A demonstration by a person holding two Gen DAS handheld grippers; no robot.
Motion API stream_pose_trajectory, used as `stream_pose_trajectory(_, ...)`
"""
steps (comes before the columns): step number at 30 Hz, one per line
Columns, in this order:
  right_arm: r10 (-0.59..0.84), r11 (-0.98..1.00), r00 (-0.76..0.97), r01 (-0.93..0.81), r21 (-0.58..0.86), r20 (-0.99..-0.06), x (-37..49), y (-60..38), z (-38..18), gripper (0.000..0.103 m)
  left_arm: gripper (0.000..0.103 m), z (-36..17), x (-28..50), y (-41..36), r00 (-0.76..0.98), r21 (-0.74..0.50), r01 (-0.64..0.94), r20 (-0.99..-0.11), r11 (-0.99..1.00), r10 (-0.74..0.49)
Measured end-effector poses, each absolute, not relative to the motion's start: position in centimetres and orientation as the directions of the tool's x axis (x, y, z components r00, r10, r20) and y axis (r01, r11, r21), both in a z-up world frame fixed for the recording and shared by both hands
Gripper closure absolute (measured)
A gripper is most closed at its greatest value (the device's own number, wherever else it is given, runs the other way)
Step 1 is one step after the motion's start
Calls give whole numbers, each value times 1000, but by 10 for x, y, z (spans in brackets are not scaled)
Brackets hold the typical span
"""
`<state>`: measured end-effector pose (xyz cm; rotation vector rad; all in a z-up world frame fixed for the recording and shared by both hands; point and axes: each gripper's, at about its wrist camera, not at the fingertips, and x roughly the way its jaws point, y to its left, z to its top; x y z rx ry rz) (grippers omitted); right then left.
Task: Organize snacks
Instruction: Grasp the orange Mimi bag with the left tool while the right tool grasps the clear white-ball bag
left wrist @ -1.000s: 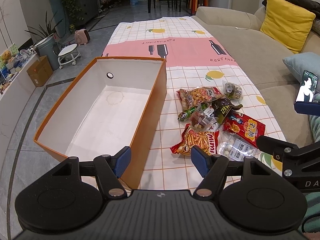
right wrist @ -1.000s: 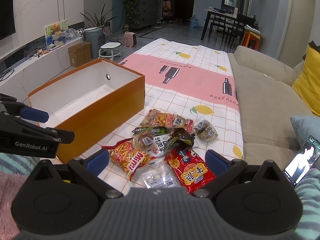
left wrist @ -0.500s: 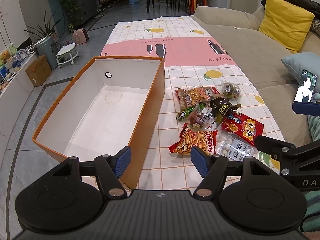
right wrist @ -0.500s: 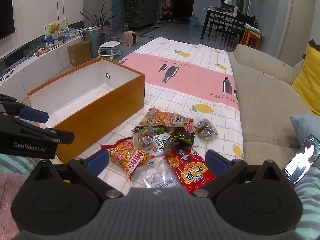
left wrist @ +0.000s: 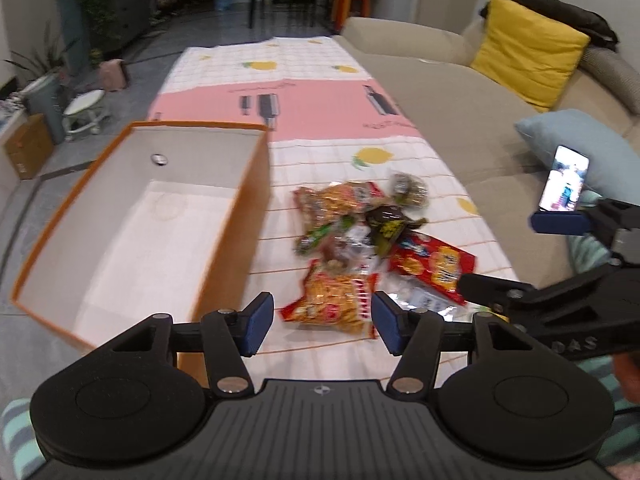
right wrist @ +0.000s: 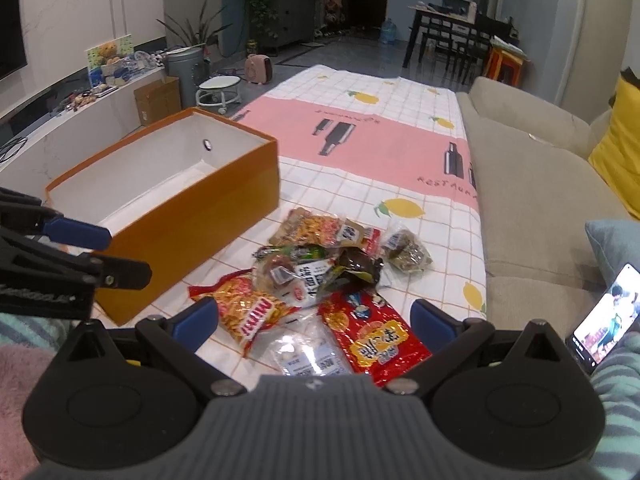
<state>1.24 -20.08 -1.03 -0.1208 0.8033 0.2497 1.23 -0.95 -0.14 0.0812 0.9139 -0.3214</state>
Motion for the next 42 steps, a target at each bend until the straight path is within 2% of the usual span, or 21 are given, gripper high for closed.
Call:
stream_pose_trajectory(1,175,965,661,-263,-7,-730,15,-204,-12,8,36,-3,15,-13,555,-68,325,-794,943,-249)
stream_pose_trajectory(3,175,968,649,-252,8,-740,21,-210,-17,18,36,-9,22,-19,528,-70,345,-810,936,-255)
stream_pose_trajectory(7,194,971,601,-229,66,-775,31,-220,-34,23,35,-25,35,-28,467,-92,368,-842,925,-270)
stream_pose_trajectory(8,201,971,585,-226,79,-786,33,-222,-39,23,33,-29,38,-29,454,-93,373,-849,923,-269)
stream_pose_trajectory(10,210,969,544,-226,100,-812,39,-222,-51,26,23,-35,44,-31,439,-91,382,-858,920,-267)
stream_pose_trajectory(11,216,968,528,-228,108,-821,41,-222,-57,29,23,-38,48,-31,432,-93,380,-862,921,-265)
stream_pose_trajectory(17,257,956,442,-247,158,-860,58,-220,-84,29,23,-56,67,-31,386,-85,351,-894,932,-227)
stream_pose_trajectory(28,202,935,368,-348,67,-907,80,-201,-120,29,19,-91,90,-41,343,-9,372,-928,928,-146)
stream_pose_trajectory(42,192,907,387,-421,12,-902,80,-193,-136,26,17,-118,101,-44,281,-105,344,-936,933,-210)
